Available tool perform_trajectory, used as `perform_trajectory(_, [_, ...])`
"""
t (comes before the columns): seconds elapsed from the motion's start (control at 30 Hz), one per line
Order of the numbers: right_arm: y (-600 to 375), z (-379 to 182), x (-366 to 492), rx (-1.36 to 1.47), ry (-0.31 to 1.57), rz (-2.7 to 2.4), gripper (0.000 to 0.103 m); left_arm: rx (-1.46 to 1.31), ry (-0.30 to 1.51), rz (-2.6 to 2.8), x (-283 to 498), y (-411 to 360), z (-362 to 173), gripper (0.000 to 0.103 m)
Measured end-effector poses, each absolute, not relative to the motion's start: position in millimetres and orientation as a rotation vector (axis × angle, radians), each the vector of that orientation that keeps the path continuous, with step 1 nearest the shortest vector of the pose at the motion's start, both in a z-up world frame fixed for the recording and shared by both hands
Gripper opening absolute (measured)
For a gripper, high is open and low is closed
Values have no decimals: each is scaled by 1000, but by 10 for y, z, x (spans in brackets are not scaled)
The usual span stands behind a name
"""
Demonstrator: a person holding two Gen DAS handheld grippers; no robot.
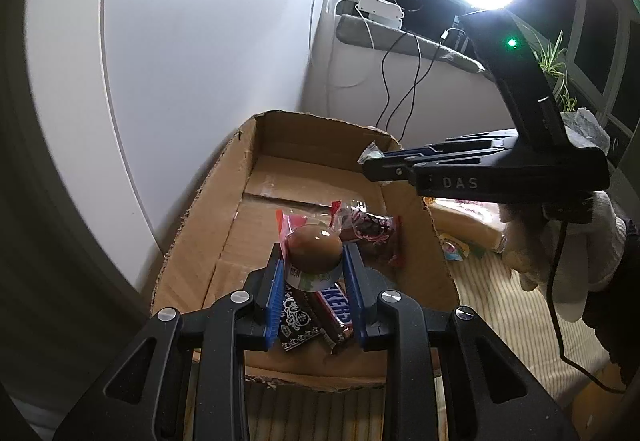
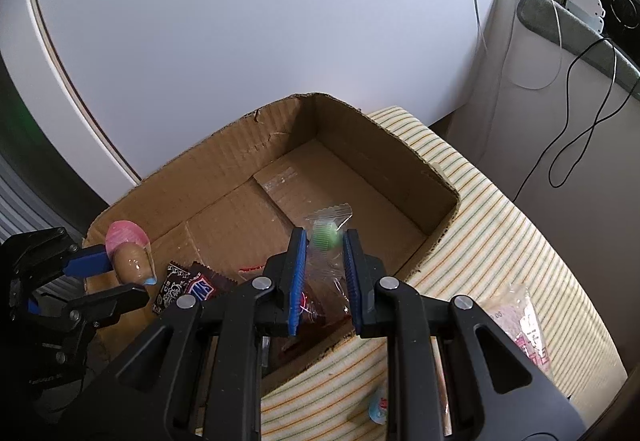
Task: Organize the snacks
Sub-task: 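Lower both held snacks into the box, open both tools, withdraw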
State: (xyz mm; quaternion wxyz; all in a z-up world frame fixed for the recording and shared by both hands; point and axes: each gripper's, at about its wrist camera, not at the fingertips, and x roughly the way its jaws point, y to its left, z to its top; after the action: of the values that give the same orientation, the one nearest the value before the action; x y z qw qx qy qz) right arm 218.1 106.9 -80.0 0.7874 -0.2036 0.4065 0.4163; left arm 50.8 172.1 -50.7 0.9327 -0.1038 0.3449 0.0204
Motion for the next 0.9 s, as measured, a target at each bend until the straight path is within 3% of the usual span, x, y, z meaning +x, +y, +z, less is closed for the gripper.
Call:
perform_trajectory(0.2, [1084,-804,2182,-439,874,900,21,-203,703,49,524,1694,-497,30])
perform_trajectory(0.23, [1082,-802,2181,-440,873,901,23,-202,703,50,523,1684,-494,34])
perform_trajectory(0.27, [1077,-798,2178,-441,870,901,34,-200,702,53,524,1680,-493,46])
perform_trajectory(0.3, [1068,-792,2174,-441,865,900,51,-198,700,58,525,1674,-491,53])
perform_trajectory(0.33, [1055,-776,2168,-439,857,896,60,-196,697,61,526,1671,-488,61])
perform_trajectory(0.4, [1016,-728,2148,-428,829,889,82,-195,692,61,519,1662,-476,61])
perform_trajectory(0.5, [978,-658,2140,-411,815,887,87,-194,688,60,522,1659,-462,61])
perform_trajectory(0.9, [582,-404,2049,-379,776,859,87,-179,662,31,447,1470,-339,61])
